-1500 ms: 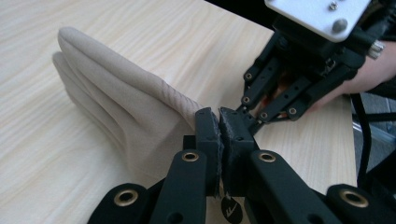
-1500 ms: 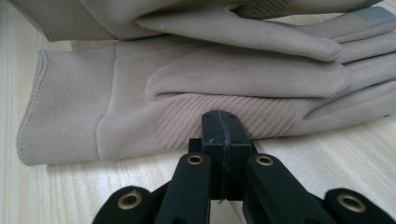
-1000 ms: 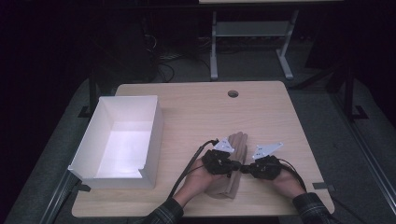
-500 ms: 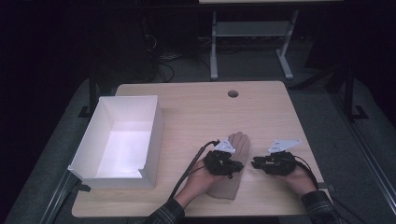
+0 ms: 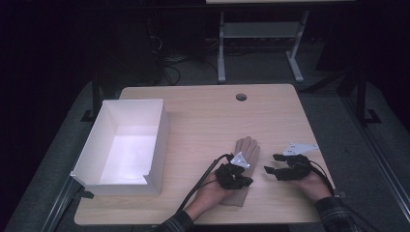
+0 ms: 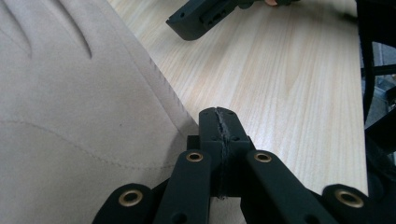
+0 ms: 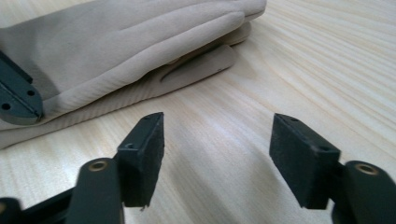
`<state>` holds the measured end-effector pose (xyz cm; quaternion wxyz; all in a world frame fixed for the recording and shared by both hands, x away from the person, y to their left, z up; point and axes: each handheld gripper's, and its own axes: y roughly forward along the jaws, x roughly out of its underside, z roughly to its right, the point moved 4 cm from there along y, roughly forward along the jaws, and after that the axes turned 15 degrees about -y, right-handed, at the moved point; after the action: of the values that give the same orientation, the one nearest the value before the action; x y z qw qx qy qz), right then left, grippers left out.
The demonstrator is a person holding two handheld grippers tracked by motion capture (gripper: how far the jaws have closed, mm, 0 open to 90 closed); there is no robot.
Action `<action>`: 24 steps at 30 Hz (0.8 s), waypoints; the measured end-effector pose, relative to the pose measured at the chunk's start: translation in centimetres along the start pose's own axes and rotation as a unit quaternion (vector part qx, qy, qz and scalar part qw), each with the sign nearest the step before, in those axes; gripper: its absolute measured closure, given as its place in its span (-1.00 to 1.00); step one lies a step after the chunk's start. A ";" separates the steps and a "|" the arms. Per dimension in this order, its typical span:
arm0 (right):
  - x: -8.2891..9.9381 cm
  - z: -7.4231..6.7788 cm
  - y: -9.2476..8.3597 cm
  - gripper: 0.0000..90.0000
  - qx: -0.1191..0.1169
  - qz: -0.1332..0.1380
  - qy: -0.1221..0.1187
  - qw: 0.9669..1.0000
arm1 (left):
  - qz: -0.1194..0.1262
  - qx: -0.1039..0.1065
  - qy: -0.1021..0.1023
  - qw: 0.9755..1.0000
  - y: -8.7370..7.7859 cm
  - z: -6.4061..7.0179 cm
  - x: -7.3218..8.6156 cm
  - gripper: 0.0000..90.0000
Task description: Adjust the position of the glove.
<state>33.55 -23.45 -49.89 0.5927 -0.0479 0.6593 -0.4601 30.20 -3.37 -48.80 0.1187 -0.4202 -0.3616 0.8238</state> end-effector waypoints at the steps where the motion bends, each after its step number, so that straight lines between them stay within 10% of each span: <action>1: 0.0 0.0 0.0 -0.28 0.003 -0.002 0.003 1.000 | -0.001 -0.002 0.002 1.000 0.0 0.0 0.0 0.99; 24: 0.8 0.5 0.5 -0.57 0.024 -0.024 0.011 0.999 | -0.001 -0.067 -0.004 0.998 -4.0 -3.9 1.2 0.99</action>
<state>33.95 -23.89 -50.76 0.5753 -0.0445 0.6529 -0.4906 32.09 1.98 -48.26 0.0896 -0.4234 -0.4168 0.7994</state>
